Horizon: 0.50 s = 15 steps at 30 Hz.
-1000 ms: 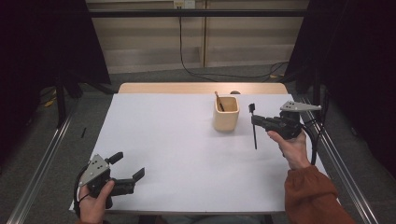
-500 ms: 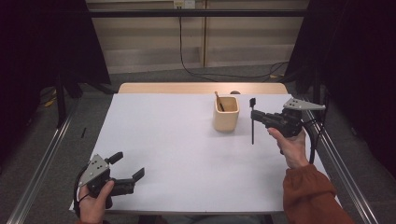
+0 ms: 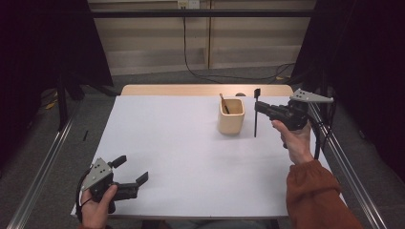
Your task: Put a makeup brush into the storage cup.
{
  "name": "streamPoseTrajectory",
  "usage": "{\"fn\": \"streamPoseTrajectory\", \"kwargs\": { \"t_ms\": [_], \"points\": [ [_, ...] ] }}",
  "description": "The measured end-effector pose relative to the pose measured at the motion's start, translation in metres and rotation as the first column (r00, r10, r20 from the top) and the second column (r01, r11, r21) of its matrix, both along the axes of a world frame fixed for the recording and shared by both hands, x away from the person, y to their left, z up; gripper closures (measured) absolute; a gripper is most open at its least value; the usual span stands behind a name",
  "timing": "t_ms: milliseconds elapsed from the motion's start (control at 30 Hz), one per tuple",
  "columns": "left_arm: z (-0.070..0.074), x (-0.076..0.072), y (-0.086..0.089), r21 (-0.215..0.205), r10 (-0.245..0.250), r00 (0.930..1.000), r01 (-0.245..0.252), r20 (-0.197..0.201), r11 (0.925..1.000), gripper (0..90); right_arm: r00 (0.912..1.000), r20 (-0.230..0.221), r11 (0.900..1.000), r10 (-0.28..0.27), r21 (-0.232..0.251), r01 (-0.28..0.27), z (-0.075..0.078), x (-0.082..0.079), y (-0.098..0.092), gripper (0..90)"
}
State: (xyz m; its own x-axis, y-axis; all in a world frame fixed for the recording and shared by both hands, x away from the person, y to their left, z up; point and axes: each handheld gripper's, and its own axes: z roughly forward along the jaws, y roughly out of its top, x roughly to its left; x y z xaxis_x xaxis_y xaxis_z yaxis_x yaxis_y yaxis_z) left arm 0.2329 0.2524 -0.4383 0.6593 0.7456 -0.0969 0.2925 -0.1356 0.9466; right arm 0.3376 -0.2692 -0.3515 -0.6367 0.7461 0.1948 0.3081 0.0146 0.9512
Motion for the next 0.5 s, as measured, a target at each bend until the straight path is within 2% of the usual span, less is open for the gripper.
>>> {"fn": "streamPoseTrajectory", "kwargs": {
  "t_ms": [167, 500],
  "points": [
    [0.0, 0.0, 0.0, 0.0, 0.0, 1.0, 0.0, -0.001, 1.0, 1.9, 0.9998, 0.018, 1.0, 0.013, -0.013, -0.013, 0.007, 0.006, 0.008, 86.3],
    [0.0, -0.001, -0.001, -0.002, -0.007, 1.0, 0.007, 0.002, 1.0, 1.9, 0.9987, 0.05, 1.0, -0.001, 0.002, 0.001, 0.023, 0.02, 0.016, 86.3]
  ]
}}
